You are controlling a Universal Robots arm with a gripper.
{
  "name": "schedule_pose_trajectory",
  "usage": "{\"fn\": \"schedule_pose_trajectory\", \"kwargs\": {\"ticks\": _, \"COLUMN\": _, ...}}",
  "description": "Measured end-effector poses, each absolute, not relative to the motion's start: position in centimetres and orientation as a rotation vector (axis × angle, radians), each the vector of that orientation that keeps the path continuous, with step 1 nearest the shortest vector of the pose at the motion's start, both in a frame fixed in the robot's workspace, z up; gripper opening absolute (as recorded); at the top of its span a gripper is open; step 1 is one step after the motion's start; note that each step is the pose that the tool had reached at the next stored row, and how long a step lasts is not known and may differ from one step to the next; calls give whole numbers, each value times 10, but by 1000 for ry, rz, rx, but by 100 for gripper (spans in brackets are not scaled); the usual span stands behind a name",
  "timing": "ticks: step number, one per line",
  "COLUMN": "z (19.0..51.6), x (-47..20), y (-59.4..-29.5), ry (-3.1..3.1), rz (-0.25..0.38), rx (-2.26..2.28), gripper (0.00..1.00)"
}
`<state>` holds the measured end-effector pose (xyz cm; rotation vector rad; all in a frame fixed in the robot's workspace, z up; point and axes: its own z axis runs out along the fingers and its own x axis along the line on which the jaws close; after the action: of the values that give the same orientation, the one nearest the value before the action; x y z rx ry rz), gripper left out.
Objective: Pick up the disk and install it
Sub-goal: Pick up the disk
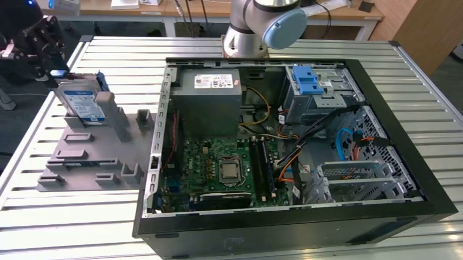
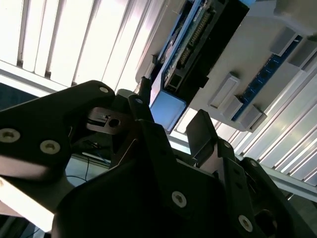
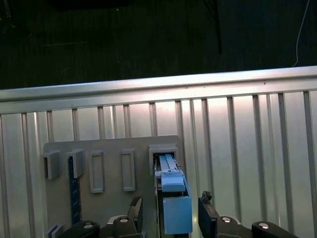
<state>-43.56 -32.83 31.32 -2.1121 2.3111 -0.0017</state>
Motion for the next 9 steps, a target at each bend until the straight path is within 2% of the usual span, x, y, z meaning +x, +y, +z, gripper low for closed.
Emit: {"fn": "schedule_pose_trajectory", "kwargs": {"ticks": 9, "z": 304, "x": -436, "y": -328, "ry": 2311, "rz": -2, "rx": -2112, "gripper": 56}}
